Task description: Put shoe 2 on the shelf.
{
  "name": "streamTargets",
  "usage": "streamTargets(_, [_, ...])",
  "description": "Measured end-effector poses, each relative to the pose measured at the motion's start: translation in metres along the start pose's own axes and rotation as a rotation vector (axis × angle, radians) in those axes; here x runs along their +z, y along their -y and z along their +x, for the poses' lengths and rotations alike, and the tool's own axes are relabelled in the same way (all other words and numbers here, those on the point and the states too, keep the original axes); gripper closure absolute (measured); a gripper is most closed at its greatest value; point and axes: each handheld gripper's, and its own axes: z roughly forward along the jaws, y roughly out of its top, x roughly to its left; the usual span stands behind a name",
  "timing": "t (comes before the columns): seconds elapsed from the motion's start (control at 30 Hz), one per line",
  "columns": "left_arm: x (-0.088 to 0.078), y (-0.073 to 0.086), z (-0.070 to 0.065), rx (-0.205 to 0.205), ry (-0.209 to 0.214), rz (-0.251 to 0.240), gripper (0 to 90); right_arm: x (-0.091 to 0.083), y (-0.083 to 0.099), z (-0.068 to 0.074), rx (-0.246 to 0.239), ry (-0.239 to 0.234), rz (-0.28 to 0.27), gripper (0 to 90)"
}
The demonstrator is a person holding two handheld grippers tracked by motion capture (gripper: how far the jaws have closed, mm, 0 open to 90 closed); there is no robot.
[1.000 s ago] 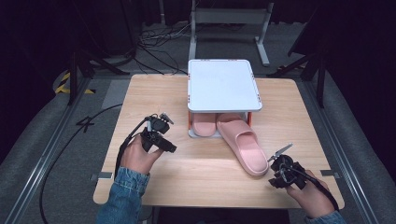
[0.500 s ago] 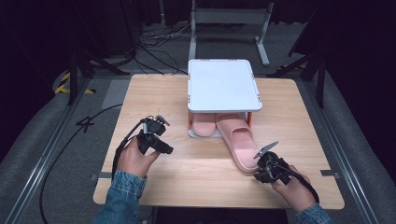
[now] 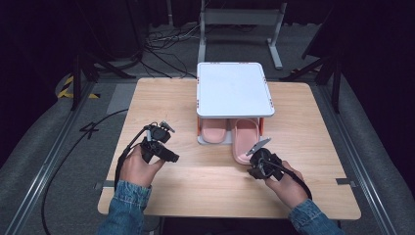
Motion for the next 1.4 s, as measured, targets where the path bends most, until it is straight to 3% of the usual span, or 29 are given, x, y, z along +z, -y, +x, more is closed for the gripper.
streamTargets(0.2, [0.002,0.000,0.001,0.000,0.000,0.001,39.0,0.009,-0.013,-0.020,0.043,0.011,-0.018,74.1])
streamTargets(0.27, [0.002,0.000,0.001,-0.001,0.001,0.001,39.1,0.012,-0.017,-0.025,0.050,-0.017,-0.034,75.9])
streamTargets(0.4, [0.003,0.001,0.001,-0.014,0.012,0.002,39.1,0.018,-0.027,-0.030,0.049,0.032,-0.039,74.8])
streamTargets(0.53, [0.003,0.002,0.003,-0.011,0.002,0.004,39.1,0.022,-0.033,-0.040,0.074,0.035,-0.047,74.9])
streamTargets(0.57, [0.004,0.002,0.003,-0.026,0.015,0.002,39.1,0.023,-0.034,-0.042,0.080,0.039,-0.047,74.9])
streamTargets(0.7, [0.004,0.002,0.003,-0.022,0.014,0.002,39.2,0.028,-0.039,-0.048,0.090,0.063,-0.055,75.1])
streamTargets(0.87, [0.003,0.002,0.004,-0.023,0.010,0.000,39.2,0.031,-0.041,-0.053,0.118,0.029,-0.079,79.2])
streamTargets(1.0, [0.003,0.002,0.003,-0.020,0.013,-0.001,39.2,0.031,-0.042,-0.049,0.103,0.026,-0.080,73.9])
streamTargets(1.1, [0.003,0.002,0.003,-0.005,-0.001,-0.002,39.2,0.025,-0.041,-0.047,0.093,0.022,-0.089,69.2])
streamTargets(1.17, [0.003,0.003,0.003,-0.015,0.011,-0.006,39.2,0.018,-0.038,-0.046,0.092,0.007,-0.103,67.2])
streamTargets(1.4, [-0.002,0.010,0.005,-0.005,-0.004,-0.024,39.2,-0.027,-0.016,-0.057,0.110,0.011,-0.166,60.0])
